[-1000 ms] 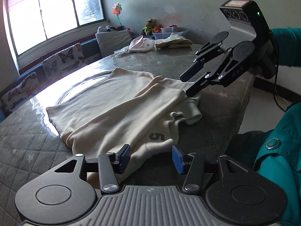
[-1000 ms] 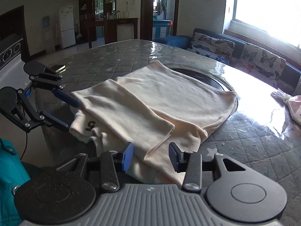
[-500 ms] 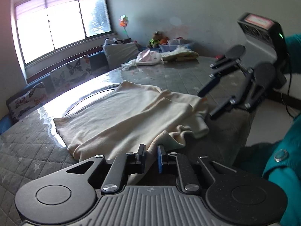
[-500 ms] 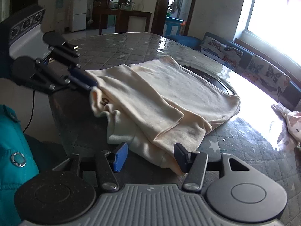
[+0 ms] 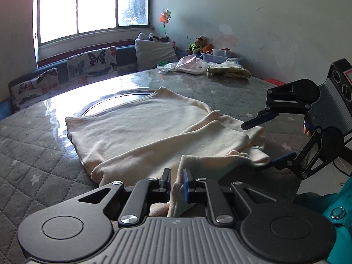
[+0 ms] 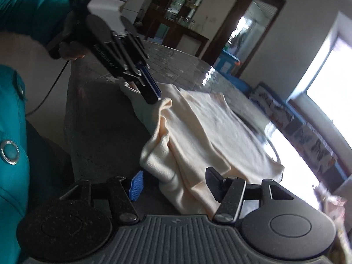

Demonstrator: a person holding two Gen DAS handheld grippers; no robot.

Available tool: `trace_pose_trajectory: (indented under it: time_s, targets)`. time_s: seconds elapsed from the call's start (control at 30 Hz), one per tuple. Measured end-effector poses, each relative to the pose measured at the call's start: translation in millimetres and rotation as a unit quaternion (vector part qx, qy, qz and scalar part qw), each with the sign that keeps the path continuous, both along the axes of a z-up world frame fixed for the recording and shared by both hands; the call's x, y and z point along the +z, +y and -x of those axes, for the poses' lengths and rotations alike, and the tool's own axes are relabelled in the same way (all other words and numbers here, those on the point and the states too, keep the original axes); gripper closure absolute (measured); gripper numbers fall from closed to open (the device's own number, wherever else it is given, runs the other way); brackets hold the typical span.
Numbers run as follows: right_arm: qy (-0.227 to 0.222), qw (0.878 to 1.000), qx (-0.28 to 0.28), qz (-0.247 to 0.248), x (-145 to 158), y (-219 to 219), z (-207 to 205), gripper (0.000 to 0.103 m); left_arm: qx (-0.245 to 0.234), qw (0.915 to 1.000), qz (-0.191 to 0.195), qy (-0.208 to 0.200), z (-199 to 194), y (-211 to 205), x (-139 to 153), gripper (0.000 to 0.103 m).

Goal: Fold clothes

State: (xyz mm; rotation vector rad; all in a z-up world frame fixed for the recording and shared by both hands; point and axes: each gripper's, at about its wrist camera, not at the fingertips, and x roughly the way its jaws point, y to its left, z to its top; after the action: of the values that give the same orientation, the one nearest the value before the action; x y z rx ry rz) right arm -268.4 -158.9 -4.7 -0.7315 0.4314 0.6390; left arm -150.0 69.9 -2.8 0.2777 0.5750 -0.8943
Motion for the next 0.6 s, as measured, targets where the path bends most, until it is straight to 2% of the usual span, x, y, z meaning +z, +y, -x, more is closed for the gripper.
trace_pose_trajectory:
  time_s: [0.13, 0.23, 0.33, 0.37, 0.43, 0.6]
  targets:
    - [-0.005, 1.0, 0.012, 0.017, -0.8, 5.3, -5.7, 0.055, 0.0, 1.0, 0.0, 0.007, -2.0, 0.5, 0.1, 0.09]
    - [0.052, 0.998, -0.006, -0.024, 7.2, 1.2, -22.4, 0.076, -0.003, 1.0, 0.002, 0.009, -1.0, 3.9, 1.9, 0.086]
    - [0.091, 0.993, -0.025, -0.067, 17.0, -6.9, -34.6, 0.084, -0.011, 0.9999, -0.004, -0.001, 5.6, 8.1, 3.8, 0.076]
    - [0.102, 0.991, -0.031, -0.08, 20.1, -9.6, -37.8, 0.087, -0.015, 0.9999, -0.007, -0.004, 8.4, 9.3, 4.1, 0.072]
    - [0.12, 0.987, -0.043, -0.101, 24.5, -15.0, -44.1, 0.088, -0.02, 0.9996, -0.015, -0.013, 13.7, 11.1, 3.7, 0.059]
    - [0.141, 0.979, -0.062, -0.131, 30.0, -24.9, -53.0, 0.088, -0.036, 0.9976, -0.045, -0.037, 26.8, 8.5, -2.6, 0.057]
